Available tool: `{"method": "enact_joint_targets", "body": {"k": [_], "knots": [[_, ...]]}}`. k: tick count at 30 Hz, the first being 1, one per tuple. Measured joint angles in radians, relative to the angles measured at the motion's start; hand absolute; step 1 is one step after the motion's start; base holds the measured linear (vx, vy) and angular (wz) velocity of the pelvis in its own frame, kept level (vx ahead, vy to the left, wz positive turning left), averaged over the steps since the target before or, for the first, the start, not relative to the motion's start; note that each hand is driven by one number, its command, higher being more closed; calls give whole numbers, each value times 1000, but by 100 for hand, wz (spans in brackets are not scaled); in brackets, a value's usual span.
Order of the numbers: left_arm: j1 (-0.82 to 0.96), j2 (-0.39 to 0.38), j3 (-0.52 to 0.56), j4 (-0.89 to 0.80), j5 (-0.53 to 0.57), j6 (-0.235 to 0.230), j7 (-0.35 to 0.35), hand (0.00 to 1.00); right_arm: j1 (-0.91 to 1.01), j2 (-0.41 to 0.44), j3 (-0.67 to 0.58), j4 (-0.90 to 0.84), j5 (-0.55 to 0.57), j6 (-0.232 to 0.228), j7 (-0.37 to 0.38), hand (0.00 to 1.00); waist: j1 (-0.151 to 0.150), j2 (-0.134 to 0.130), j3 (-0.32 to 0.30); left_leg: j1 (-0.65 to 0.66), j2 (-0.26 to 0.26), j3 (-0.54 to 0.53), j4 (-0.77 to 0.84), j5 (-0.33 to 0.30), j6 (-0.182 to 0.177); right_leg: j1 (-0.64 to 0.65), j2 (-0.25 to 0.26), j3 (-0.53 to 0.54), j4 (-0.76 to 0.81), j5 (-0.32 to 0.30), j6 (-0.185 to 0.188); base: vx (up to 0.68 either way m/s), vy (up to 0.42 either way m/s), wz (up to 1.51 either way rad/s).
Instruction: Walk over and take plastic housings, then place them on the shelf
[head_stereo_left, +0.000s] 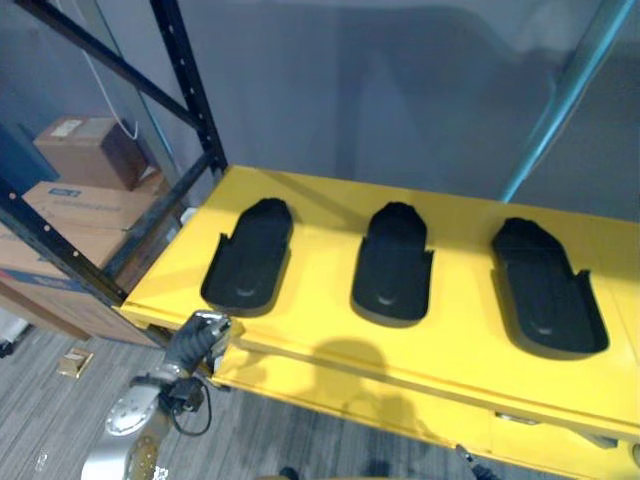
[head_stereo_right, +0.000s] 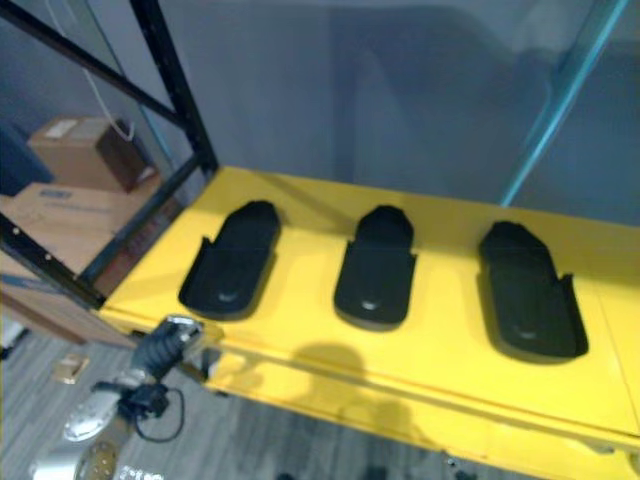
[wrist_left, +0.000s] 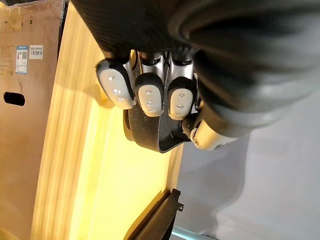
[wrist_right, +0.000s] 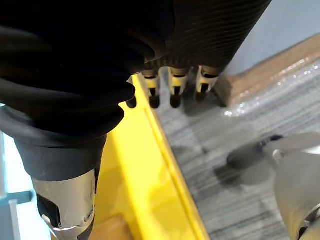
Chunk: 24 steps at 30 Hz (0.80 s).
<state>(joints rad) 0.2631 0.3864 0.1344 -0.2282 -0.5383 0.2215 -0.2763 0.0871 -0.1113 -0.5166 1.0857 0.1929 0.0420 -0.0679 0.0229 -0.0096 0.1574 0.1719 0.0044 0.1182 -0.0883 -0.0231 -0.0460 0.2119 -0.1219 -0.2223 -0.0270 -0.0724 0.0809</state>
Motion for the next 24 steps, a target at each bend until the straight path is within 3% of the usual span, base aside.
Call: {"method": "enact_joint_targets", "body": {"k": [24], "knots": [[-69,32,6,111,-6,22,66,100,10,-4,-1,-9,-21,0,0,0,-14,10,1,3,4,32,1,-3,-3,-13,3,34,-1,6,3,0,1,-2]]}}
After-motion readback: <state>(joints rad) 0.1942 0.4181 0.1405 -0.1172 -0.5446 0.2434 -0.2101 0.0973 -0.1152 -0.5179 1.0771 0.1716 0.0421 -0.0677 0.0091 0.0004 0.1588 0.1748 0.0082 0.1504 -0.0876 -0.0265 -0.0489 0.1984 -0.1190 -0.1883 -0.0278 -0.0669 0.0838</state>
